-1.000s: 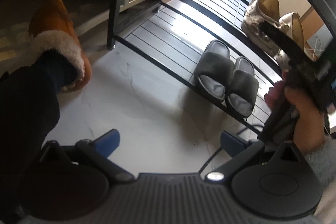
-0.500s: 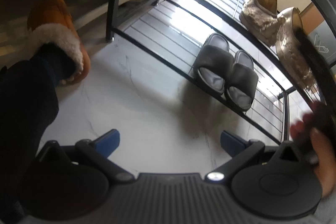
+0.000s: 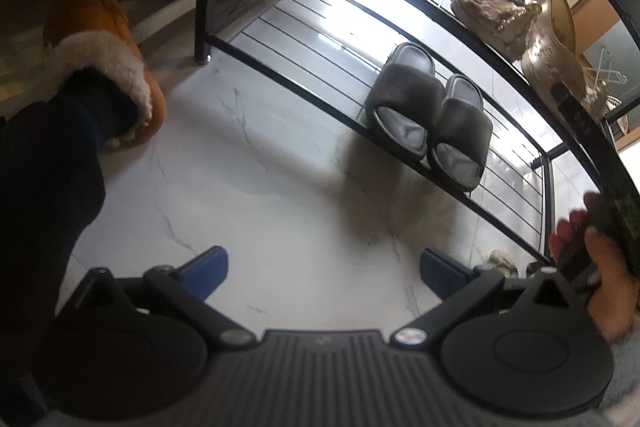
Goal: Organize scattered shoes
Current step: 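Lower the white flats onto the upper shelf and open the right gripper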
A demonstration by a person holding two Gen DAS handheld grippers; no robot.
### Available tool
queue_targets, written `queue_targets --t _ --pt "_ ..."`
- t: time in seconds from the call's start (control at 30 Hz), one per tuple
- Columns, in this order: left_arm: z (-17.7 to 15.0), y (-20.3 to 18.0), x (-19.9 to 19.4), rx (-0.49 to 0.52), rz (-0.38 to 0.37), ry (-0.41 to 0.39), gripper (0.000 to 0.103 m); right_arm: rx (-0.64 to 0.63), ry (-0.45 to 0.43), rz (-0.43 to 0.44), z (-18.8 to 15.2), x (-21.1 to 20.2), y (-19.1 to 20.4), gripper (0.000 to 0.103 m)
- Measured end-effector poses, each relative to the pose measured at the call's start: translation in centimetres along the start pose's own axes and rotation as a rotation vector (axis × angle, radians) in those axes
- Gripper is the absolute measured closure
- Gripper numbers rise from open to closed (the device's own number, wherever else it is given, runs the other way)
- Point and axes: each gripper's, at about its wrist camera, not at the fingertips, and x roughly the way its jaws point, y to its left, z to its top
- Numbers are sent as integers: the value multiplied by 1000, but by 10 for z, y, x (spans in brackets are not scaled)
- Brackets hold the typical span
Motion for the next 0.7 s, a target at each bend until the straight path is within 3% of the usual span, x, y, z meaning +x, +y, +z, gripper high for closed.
queue_targets --t 0.23,0.3,0.37,0.7 --pt "1 -1 0 3 4 -8 1 34 7 8 13 17 5 49" --pt "0 0 1 -3 3 3 1 22 8 -10 12 15 8 42" --pt "0 1 3 -6 2 14 1 0 28 -19 12 19 9 13" --pt "1 4 3 -17 -4 23 1 -18 188 2 38 72 4 26"
